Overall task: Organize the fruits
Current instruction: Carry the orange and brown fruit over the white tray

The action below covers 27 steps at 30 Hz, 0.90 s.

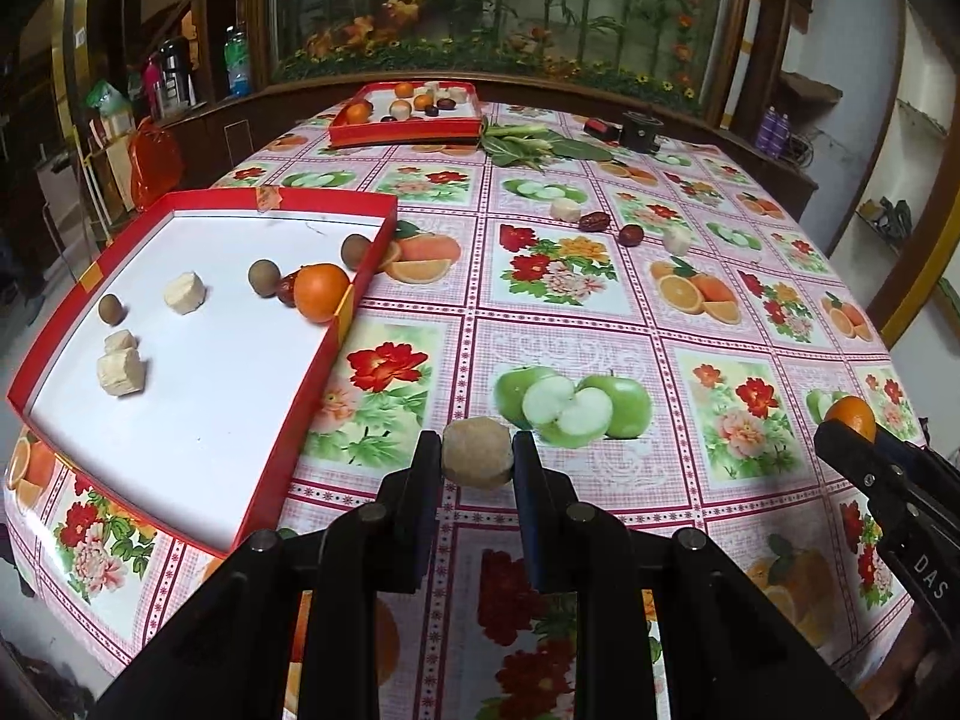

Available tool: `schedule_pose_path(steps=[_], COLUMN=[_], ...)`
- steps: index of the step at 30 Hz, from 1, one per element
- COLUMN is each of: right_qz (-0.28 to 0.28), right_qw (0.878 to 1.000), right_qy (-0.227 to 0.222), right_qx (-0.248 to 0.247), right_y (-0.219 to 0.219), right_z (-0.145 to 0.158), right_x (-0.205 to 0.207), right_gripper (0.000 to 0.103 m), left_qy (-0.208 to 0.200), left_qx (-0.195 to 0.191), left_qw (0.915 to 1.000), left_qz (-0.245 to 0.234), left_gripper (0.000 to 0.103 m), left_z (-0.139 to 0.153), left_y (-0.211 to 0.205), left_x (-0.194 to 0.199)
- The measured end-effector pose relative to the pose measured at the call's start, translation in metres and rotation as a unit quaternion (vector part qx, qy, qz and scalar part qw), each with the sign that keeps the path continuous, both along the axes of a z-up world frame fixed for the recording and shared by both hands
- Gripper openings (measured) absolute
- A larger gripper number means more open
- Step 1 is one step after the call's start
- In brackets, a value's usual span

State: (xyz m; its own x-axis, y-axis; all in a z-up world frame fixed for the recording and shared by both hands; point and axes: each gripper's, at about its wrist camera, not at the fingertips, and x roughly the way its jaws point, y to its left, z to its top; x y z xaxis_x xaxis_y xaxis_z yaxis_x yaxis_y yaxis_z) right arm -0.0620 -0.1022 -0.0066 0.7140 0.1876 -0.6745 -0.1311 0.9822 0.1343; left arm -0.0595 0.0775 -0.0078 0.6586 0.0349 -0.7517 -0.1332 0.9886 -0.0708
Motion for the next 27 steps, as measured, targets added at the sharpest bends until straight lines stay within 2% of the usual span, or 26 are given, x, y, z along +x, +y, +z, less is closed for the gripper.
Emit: schedule_pose_path(steps=[16,22,27], right_qz=[0.044,0.077,0.110], right_qw=[0.999,0.997,0.994], right_qy=[-0.015,-0.020,-0.027], right_qx=[-0.007,-0.008,-0.007], right_y=[0.032,0.058,0.086], right_z=[0.016,0.024,0.032], right_x=[0.005,0.013,0.020], right_gripper=[0.033,0.033,0.033], left_qy=[-0.006,-0.008,-0.015], left_qx=[0.003,-0.003,-0.008], left_qw=[0.9998,0.9989,0.9962], left_qz=[0.020,0.045,0.086], left_gripper=[0.023,0.023,0.023], left_z=[0.008,0.011,0.016], left_y=[0.016,0.039,0.073], left_x=[-0.001,-0.004,-0.004])
